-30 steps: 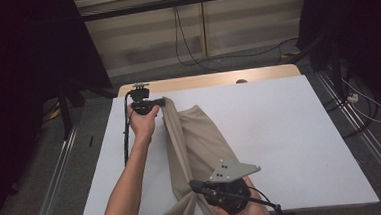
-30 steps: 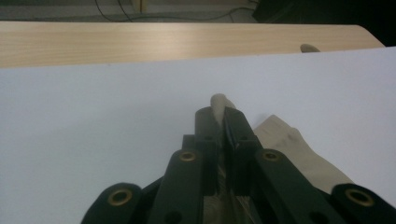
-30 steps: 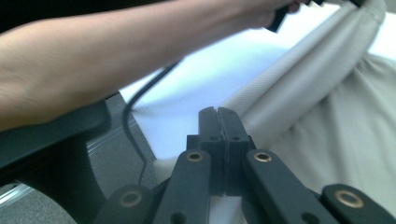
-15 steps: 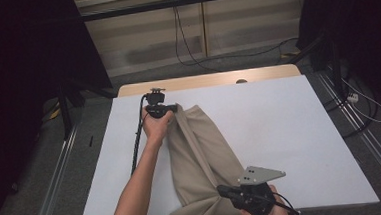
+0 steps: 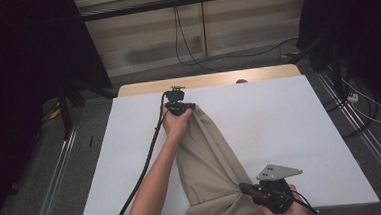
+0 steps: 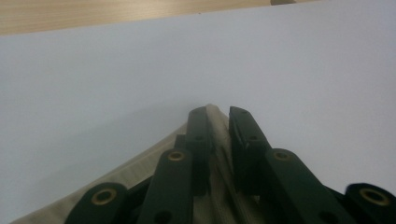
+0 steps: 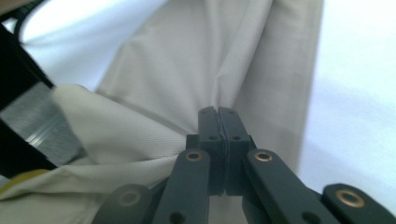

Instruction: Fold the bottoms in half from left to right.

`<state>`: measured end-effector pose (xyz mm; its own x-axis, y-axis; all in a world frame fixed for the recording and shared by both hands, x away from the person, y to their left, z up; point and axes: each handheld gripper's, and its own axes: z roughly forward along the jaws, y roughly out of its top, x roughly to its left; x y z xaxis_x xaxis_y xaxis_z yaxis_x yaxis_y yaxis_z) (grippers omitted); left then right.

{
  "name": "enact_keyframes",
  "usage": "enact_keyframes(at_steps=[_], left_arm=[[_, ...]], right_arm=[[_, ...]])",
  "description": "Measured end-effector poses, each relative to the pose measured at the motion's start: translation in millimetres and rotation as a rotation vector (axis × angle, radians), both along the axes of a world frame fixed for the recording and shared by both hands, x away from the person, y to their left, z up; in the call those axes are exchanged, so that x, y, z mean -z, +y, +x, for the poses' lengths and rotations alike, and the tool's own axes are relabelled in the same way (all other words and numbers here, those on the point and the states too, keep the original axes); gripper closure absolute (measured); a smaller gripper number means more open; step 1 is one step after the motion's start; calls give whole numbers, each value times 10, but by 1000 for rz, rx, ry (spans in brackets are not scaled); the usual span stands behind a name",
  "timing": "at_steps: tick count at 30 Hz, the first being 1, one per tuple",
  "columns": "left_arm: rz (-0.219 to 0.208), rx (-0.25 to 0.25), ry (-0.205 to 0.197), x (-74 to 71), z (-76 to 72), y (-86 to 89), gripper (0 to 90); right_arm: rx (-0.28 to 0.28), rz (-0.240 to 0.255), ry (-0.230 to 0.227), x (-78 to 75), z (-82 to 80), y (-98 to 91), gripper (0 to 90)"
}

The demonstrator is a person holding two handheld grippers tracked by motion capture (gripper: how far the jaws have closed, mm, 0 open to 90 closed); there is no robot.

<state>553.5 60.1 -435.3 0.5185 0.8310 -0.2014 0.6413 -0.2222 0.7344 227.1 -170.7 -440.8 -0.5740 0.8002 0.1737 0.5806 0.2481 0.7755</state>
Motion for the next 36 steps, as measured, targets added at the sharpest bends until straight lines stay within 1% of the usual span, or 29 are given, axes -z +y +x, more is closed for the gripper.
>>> enact_keyframes(at_steps=[2,4,6,8,10,11,12,13,14,15,16,17,18,19,20,22,23,24,25,26,27,28,29,30,31,32,34,35,36], left_arm=[[7,0,7,58,30,-59,790],[9,-3,6,75,41,-84,790],[12,-1,2,81,57,-115,790],[1,-4,-2,76,77,-155,789],[-1,-3,-2,73,100,-193,790],[-2,-3,-8,75,110,-214,790],[-11,-3,-26,69,112,-278,789],[-2,5,-23,78,107,-319,788],[-2,5,-23,78,107,-319,766],[7,20,-25,95,102,-363,723],[15,37,-27,114,96,-397,723],[23,47,-36,118,75,-424,672],[37,63,-51,103,40,-447,605],[37,63,-51,103,40,-447,560],[35,77,-69,58,-5,-444,500],[41,78,-74,27,-31,-426,413],[32,68,-77,-6,-73,-400,413],[26,63,-87,-30,-112,-383,319],[35,72,-96,-52,-142,-361,302],[41,78,-106,-76,-187,-332,302],[31,78,-110,-99,-250,-283,273],[23,81,-107,-110,-289,-244,253],[8,87,-109,-116,-345,-187,249],[12,87,-112,-115,-422,-126,246],[32,90,-116,-118,-466,-90,246],[43,95,-120,-116,-531,-42,232],[28,105,-131,-95,-676,67,209],[31,110,-134,-80,-749,123,209],[45,121,-133,-71,-825,177,192]], right_arm=[[7,-29,0,19,6,-4,896],[10,-36,3,30,9,-9,896],[24,-47,5,49,1,-29,896],[26,-58,4,52,-4,-40,896],[40,-85,1,65,-15,-85,896],[40,-85,1,65,-15,-85,896],[59,-94,8,83,-21,-139,895],[62,-95,9,86,-22,-157,895],[62,-95,9,86,-22,-157,895],[72,-93,10,91,-23,-185,892],[72,-93,10,91,-23,-185,892],[64,-111,8,96,-24,-183,887],[62,-154,5,115,-36,-157,877],[62,-154,5,115,-36,-157,877],[77,-196,16,142,-42,-147,865],[79,-194,22,148,-37,-155,855],[83,-184,29,150,-29,-168,835],[112,-172,19,124,-20,-197,794],[123,-168,15,111,-22,-206,758],[123,-168,15,111,-22,-206,758],[129,-162,8,93,-24,-221,727],[128,-147,-2,68,-38,-236,720],[118,-123,-9,52,-54,-239,706],[63,-67,-14,15,-121,-234,687],[63,-67,-14,15,-121,-234,687],[39,-55,-11,11,-149,-222,686],[-27,-48,-3,26,-230,-151,686],[-49,-54,-2,36,-252,-118,685],[-105,-66,-10,57,-297,-11,675]])
